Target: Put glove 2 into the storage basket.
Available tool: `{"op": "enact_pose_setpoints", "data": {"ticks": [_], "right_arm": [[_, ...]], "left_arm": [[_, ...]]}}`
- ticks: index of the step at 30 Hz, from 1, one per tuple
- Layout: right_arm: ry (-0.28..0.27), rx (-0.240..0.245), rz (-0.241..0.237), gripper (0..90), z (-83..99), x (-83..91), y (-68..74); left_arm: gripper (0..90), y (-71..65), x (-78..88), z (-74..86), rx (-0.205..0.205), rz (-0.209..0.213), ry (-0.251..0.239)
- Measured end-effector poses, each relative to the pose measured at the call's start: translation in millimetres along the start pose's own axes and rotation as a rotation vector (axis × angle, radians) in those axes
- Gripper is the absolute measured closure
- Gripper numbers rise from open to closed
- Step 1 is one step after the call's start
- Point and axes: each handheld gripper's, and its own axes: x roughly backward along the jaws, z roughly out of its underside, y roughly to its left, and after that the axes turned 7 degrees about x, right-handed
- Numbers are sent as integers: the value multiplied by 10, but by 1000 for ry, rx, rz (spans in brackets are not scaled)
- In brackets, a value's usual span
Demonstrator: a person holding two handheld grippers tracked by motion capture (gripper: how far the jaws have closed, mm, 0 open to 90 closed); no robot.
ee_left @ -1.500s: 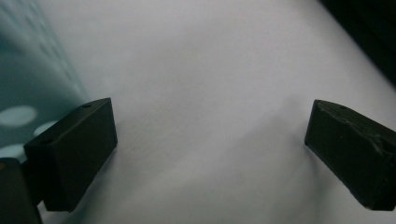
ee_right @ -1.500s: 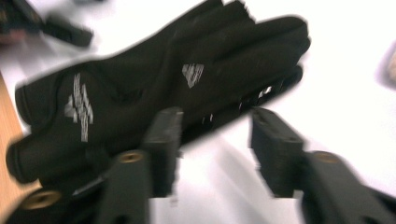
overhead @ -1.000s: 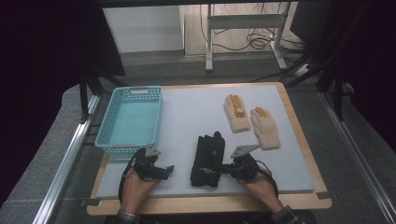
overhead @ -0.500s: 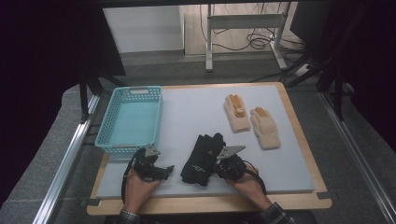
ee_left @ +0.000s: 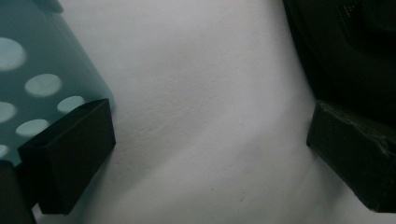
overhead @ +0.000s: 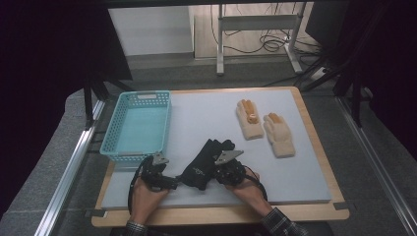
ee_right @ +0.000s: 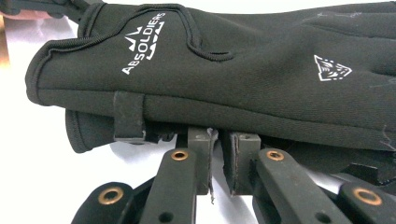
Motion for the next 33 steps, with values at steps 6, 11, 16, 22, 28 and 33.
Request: {"op": "enact_pose_setpoints", "data": {"ticks": [6, 11, 16, 22, 28, 33], "right_arm": [[-2, -7, -29, 747, 16, 45, -19], [0, 0, 1, 700, 90, 196, -64], [-13, -42, 92, 628, 236, 431, -240], [-31, -112, 192, 457, 462, 733, -471], [14, -111, 253, 296, 665, 854, -599], [44, -171, 278, 204, 831, 874, -689]], "left_arm": [[12, 1, 0, 0, 1, 1, 0], [12, 1, 0, 0, 1, 1, 0], [12, 1, 0, 0, 1, 1, 0], [12, 1, 0, 0, 1, 1, 1], [12, 2, 0, 0, 2, 2, 1], [12, 4, 1, 0, 3, 4, 2]]}}
